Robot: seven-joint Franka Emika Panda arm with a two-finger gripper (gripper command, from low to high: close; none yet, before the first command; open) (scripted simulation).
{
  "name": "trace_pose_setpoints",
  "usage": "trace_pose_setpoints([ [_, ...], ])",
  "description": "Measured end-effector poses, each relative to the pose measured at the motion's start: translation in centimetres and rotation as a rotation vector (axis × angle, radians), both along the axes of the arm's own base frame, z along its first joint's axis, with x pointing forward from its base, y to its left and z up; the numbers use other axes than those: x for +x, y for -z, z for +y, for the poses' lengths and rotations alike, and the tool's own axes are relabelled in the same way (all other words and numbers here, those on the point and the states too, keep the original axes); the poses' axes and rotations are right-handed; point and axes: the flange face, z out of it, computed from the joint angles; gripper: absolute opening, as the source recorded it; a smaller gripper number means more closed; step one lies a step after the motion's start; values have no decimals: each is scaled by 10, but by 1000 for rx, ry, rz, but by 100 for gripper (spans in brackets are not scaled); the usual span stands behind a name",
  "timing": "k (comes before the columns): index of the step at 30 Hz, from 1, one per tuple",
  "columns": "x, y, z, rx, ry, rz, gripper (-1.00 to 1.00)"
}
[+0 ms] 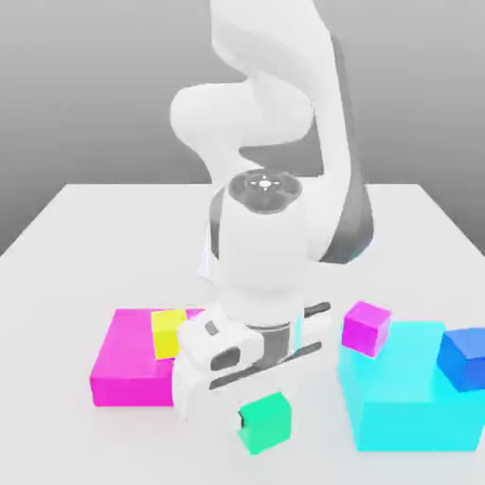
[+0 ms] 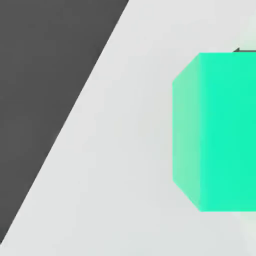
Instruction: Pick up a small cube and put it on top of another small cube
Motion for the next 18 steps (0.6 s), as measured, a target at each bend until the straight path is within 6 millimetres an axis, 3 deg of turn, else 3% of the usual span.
trace_pose_setpoints([
  [5,-33,-47,62,20,-240,3,-100],
  [13,-102,-111,116,-2,-574,-6,-100],
  [15,-112,-107,122,-11,-621,-9,-100],
  [18,-115,-75,124,-15,-635,-10,-100],
])
